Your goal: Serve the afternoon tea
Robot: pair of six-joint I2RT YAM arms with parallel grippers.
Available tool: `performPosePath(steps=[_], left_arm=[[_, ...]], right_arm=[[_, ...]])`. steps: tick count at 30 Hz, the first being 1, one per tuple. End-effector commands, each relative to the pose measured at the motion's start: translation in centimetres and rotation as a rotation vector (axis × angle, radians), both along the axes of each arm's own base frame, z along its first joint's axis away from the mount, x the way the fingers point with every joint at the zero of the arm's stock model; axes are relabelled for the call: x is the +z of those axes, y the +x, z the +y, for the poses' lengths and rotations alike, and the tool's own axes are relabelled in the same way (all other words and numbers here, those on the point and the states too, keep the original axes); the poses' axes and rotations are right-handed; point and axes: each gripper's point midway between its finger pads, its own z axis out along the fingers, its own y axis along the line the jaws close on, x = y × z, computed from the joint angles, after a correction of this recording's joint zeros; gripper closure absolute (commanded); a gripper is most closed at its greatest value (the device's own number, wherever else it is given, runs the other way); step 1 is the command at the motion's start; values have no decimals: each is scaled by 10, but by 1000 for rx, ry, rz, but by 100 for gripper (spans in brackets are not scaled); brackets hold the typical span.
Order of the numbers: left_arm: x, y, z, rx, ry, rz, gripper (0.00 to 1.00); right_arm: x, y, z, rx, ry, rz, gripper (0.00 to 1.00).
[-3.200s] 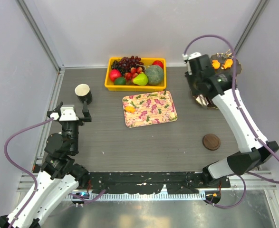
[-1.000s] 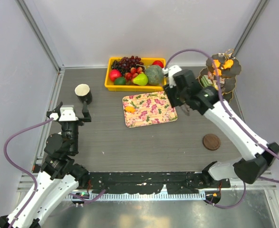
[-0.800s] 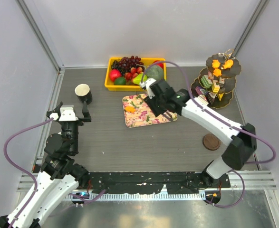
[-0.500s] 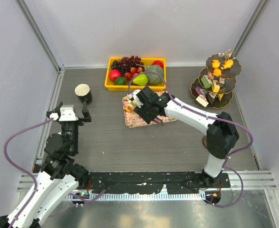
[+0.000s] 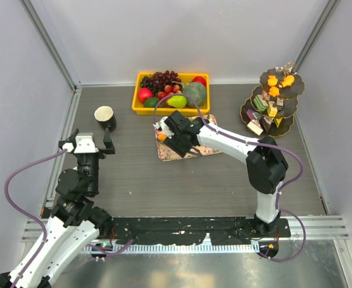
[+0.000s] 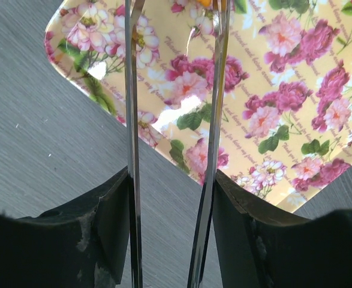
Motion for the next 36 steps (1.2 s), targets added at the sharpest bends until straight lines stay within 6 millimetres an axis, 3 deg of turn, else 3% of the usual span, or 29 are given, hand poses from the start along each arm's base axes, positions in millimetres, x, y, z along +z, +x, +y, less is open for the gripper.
performPosePath(steps=[1,5,9,17,26,36], left_arm=[[15,-4,3,5,-23,-48,1],[16,-5,4,6,-23,-50,1],[16,-5,4,8,-24,-51,1],[17,-6,5,8,-26,-55,1],[17,-7,5,9,-26,-57,1],[15,-5,5,10,-24,-51,1]], right_arm=[[13,18,12,17,-20,-75,44],[10,22,10,17,-55,-76,46],[10,24,5,3,-87,-83,55],[34,14,-21,-32,-107,-125,64],[96,8,-70,-139,-97,-234,64],[194,6,-172,-423,-64,-388,63]])
